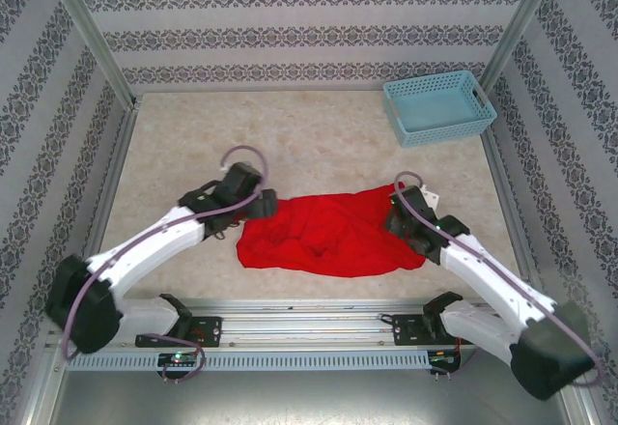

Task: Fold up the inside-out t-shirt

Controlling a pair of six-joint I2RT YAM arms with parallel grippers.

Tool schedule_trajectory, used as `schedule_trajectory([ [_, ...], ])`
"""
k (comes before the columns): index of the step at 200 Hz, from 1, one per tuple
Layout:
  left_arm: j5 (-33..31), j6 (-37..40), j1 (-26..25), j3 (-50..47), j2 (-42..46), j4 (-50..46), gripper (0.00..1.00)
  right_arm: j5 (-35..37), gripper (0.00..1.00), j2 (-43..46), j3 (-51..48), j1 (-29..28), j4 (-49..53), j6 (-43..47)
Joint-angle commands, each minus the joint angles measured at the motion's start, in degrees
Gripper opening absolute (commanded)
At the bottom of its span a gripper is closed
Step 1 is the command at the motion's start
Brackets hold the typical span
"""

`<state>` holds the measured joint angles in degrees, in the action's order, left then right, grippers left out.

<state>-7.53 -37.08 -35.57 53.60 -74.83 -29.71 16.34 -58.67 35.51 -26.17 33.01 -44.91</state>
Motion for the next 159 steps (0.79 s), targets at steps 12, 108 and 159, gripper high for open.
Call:
schedule_trajectory([
  [12, -1.2, 5.4, -4.7, 4.7, -9.6, -3.5, 0.93, -8.3, 0.62, -7.9, 1.4, -3.4, -11.1, 2.5],
  [108, 4.0, 5.0, 12.2, 0.2, -15.7, 1.3, 0.1, -11.9, 0.59, -27.4, 4.1, 1.7, -16.1, 0.4],
  [159, 22.9, 3.1, 30.6, -8.1, -8.8, 14.1, 0.12, -12.0, 0.55, -33.9, 10.5, 6.3, -16.2, 2.4],
])
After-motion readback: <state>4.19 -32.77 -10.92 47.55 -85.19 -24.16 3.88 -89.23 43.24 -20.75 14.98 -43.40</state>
